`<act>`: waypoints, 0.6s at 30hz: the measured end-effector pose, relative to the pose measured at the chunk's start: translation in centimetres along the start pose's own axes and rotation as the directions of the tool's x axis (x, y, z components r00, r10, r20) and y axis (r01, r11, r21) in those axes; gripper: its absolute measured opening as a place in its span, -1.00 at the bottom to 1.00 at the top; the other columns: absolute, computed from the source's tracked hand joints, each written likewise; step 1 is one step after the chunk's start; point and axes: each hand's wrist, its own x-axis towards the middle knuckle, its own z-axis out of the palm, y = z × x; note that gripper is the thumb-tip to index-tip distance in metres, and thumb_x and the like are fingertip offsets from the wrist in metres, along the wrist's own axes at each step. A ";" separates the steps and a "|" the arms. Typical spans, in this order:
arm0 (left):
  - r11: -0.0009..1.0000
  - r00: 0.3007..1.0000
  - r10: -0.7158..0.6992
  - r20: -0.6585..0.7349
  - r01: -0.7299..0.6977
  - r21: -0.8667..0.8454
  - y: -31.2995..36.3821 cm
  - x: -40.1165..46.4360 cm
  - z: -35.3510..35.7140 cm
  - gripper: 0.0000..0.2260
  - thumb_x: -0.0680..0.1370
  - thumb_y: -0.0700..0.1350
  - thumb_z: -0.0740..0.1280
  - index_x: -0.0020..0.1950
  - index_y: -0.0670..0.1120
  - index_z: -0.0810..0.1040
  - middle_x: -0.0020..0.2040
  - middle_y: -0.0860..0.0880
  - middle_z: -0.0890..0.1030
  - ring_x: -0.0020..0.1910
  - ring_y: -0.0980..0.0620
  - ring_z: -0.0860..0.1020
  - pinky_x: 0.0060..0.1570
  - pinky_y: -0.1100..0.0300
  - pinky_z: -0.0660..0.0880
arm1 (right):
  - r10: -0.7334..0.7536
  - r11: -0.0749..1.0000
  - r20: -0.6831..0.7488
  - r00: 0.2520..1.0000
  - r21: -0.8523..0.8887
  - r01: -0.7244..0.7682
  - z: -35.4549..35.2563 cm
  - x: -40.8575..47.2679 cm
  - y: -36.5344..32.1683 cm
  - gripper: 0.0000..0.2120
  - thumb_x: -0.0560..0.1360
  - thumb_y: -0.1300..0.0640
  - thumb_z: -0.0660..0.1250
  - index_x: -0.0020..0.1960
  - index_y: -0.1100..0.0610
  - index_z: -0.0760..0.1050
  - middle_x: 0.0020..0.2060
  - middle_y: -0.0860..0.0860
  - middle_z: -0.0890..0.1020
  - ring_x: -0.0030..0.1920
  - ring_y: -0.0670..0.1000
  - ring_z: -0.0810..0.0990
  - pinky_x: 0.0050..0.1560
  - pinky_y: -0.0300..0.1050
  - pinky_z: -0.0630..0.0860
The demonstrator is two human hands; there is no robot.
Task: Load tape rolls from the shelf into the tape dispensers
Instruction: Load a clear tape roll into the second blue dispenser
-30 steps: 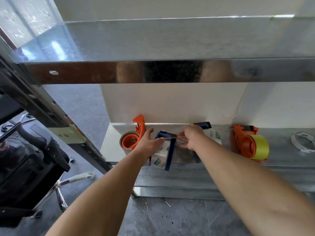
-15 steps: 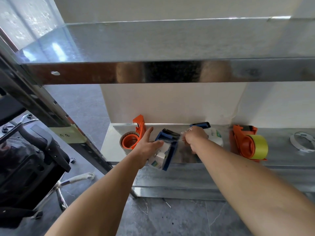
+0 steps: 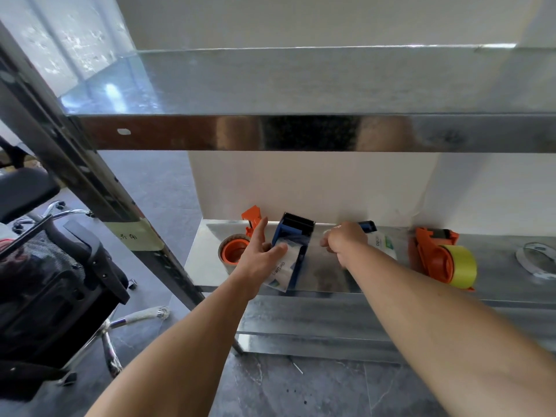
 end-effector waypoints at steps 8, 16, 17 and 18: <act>0.997 0.994 0.033 0.108 -0.040 0.063 0.9 -1.1 0.4 -0.32 0.61 -0.17 0.33 0.57 0.24 0.05 0.26 -0.08 0.57 0.17 -0.12 0.59 0.31 -0.21 0.45 | -0.272 0.960 -0.168 0.948 -0.115 0.255 -1.5 -0.5 -1.8 -0.92 0.54 0.23 0.28 -0.11 0.15 0.53 -0.18 -0.01 0.58 -0.13 0.03 0.51 -0.20 -0.18 0.35; 0.995 0.986 0.045 0.163 -0.058 0.079 1.8 -1.6 0.9 -0.31 0.61 -0.18 0.33 0.55 0.30 0.05 0.13 0.07 0.62 0.11 -0.10 0.62 0.31 -0.23 0.43 | -0.324 0.943 -0.159 0.933 -0.131 0.306 -1.9 -0.6 -2.3 -0.94 0.56 0.20 0.29 -0.09 0.14 0.53 -0.16 0.00 0.56 -0.10 0.02 0.49 -0.17 -0.15 0.36; 0.995 0.984 0.047 0.170 -0.062 0.084 1.9 -1.7 1.0 -0.31 0.62 -0.18 0.32 0.55 0.32 0.05 0.14 0.05 0.62 0.13 -0.11 0.61 0.33 -0.26 0.41 | -0.334 0.940 -0.160 0.929 -0.131 0.315 -2.0 -0.7 -2.5 -0.93 0.56 0.20 0.29 -0.09 0.14 0.53 -0.16 -0.01 0.56 -0.10 0.02 0.49 -0.17 -0.16 0.37; 0.993 0.983 0.053 0.178 -0.070 0.092 2.0 -1.8 1.1 -0.30 0.62 -0.19 0.32 0.55 0.32 0.04 0.16 0.04 0.62 0.14 -0.11 0.60 0.34 -0.27 0.39 | -0.348 0.936 -0.159 0.924 -0.123 0.331 -2.0 -0.8 -2.6 -0.93 0.56 0.20 0.30 -0.09 0.14 0.53 -0.17 -0.01 0.57 -0.11 0.01 0.50 -0.18 -0.17 0.37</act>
